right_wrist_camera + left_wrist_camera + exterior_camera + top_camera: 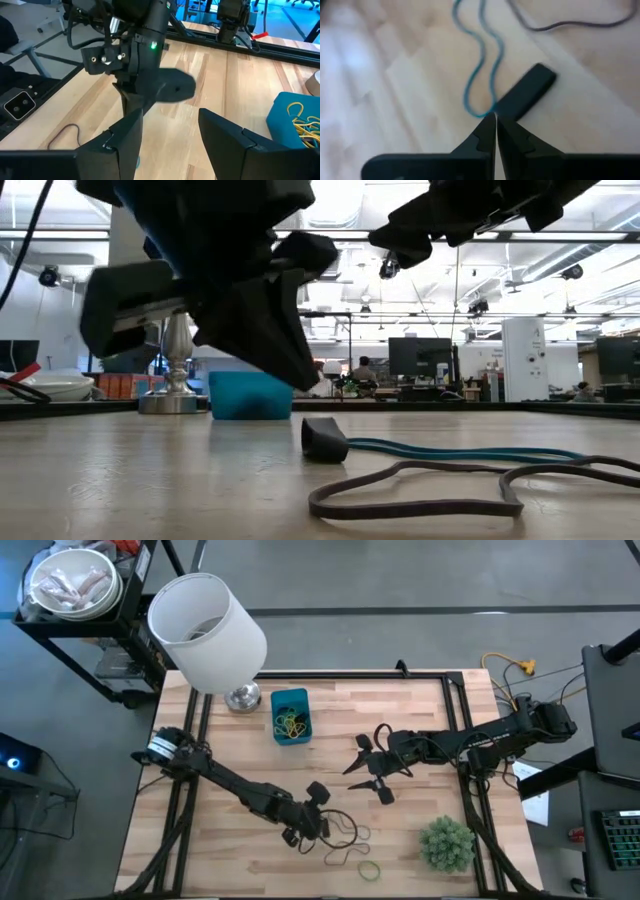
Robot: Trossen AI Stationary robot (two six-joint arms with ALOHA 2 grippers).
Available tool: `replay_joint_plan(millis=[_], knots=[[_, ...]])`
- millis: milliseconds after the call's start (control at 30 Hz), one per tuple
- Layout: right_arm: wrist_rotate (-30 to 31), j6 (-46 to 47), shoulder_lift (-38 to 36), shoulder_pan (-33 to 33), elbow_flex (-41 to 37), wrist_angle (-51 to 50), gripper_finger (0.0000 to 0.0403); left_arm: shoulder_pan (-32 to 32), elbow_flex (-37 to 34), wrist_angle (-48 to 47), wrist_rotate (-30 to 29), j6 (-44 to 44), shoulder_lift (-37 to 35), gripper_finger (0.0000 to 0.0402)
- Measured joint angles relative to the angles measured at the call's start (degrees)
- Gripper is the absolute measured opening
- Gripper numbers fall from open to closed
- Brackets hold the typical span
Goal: Pick and place rubber bands into bin
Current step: Put the black rubber band into the blue bin
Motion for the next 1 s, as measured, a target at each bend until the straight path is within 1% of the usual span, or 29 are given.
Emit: replay_joint_plan(millis=[100, 233, 367, 767, 900, 1000], knots=[[0.00, 0.00, 0.00, 0.00, 0.00, -0.03, 0.0187, -0.28, -0.02, 0.00, -5.90, -1.50, -0.24, 0.0000], [0.00, 0.00, 0.00, 0.00, 0.00, -0.04, 0.0187, -0.15, -0.04, -0.14, -8.69, -4.25, -0.50, 0.0000], [0.00, 0.00, 0.00, 0.01, 0.00, -0.05, 0.0187, -0.17, -0.07, 0.06, -8.94, -6.03, -1.27, 0.0000], [0.00, 1.36, 0.00, 0.04, 0.00, -0.30, 0.0187, -0.17, 0.04, 0.42, -8.85, -6.08, -1.55, 0.0000], [-0.01, 2.45, 0.00, 0.04, 0.00, -0.73, 0.0187, -0.34, 0.04, -2.75, -8.80, -6.57, -2.13, 0.0000], [-0.02, 2.58, -0.02, 0.04, 0.00, -2.10, 0.0187, -0.38, 0.09, -6.64, -9.80, -7.61, -2.73, 0.0000]])
